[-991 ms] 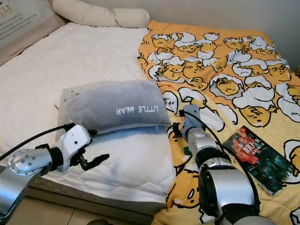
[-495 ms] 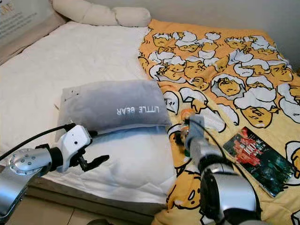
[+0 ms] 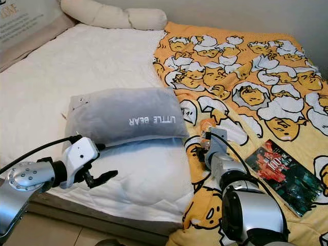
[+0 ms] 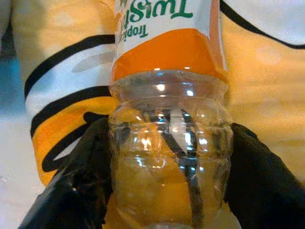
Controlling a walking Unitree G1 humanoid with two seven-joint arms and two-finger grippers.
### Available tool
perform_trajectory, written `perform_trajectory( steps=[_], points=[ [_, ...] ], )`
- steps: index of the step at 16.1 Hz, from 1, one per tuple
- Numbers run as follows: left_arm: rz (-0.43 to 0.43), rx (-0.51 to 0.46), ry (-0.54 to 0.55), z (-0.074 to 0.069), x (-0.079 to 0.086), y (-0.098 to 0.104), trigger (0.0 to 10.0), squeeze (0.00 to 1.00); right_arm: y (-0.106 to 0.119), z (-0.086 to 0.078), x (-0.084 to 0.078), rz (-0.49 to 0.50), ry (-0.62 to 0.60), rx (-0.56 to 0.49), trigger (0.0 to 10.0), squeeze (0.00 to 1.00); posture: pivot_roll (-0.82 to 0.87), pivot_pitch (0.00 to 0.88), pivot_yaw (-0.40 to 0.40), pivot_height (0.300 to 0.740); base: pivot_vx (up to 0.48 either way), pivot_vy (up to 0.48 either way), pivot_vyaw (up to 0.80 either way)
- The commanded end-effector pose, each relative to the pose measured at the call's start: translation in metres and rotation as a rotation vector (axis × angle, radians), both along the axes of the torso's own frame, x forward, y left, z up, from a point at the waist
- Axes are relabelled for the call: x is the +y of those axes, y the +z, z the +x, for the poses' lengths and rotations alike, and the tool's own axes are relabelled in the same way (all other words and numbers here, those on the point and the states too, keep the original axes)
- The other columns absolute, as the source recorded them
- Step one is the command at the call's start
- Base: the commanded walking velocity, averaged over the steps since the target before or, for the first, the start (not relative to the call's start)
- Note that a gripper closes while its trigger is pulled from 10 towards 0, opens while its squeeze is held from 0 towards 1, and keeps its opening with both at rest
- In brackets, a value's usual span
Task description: Clean up the room
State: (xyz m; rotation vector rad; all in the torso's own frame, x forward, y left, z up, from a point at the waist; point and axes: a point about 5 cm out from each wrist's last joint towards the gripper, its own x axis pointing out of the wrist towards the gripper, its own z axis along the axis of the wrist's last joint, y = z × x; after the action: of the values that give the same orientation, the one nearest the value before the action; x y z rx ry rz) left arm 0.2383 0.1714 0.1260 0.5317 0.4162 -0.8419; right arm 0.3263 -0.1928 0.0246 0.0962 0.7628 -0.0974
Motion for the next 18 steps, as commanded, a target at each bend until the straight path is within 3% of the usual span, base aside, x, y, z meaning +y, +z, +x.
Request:
perform_trajectory(
  steps=[1,6,9,10,12,13,16,18],
  points=[
    [0.006,-0.022,-0.014,0.003,-0.003,0.003,10.0,0.0,0.004,0.003,-0.002,-0.004,0.002,-0.023,0.0,0.0,0.22,0.0,0.001,0.74,0.0,0.0,0.0],
    [-0.013,-0.033,-0.011,0.007,-0.006,-0.003,10.0,0.0,0.004,0.002,-0.005,0.035,-0.01,-0.062,0.0,0.0,0.17,0.0,-0.021,0.74,0.0,0.0,0.0],
    [-0.072,-0.028,-0.005,0.006,-0.008,-0.006,10.0,0.0,0.009,0.003,-0.012,0.048,-0.037,-0.164,0.0,0.0,0.14,0.0,-0.022,0.74,0.0,0.0,0.0],
    [-0.096,-0.022,-0.006,0.004,-0.008,-0.007,10.0,0.0,0.017,0.005,-0.015,0.058,-0.071,-0.254,10.0,0.0,0.12,0.0,-0.007,0.74,0.0,0.0,0.0],
    [-0.14,-0.027,0.01,0.002,-0.008,-0.007,10.0,0.0,0.031,0.002,-0.015,0.055,-0.077,-0.392,10.0,0.0,0.09,0.0,0.01,0.74,0.0,0.0,0.0],
    [-0.212,-0.072,0.116,0.007,-0.008,-0.003,10.0,0.0,0.06,-0.01,0.002,0.029,0.035,-0.57,10.0,0.0,0.06,0.0,0.034,0.74,0.0,0.0,0.0],
    [-0.278,-0.152,0.291,0.014,-0.011,0.004,10.0,0.0,0.075,-0.027,0.026,0.058,0.148,-0.653,10.0,0.0,0.04,0.0,0.051,0.74,0.0,0.0,0.53],
    [-0.27,-0.206,0.397,0.011,-0.013,0.005,10.0,0.0,0.072,-0.046,0.039,0.085,0.171,-0.623,10.0,0.0,0.06,0.0,0.045,0.74,0.0,0.0,0.8]
  ],
)
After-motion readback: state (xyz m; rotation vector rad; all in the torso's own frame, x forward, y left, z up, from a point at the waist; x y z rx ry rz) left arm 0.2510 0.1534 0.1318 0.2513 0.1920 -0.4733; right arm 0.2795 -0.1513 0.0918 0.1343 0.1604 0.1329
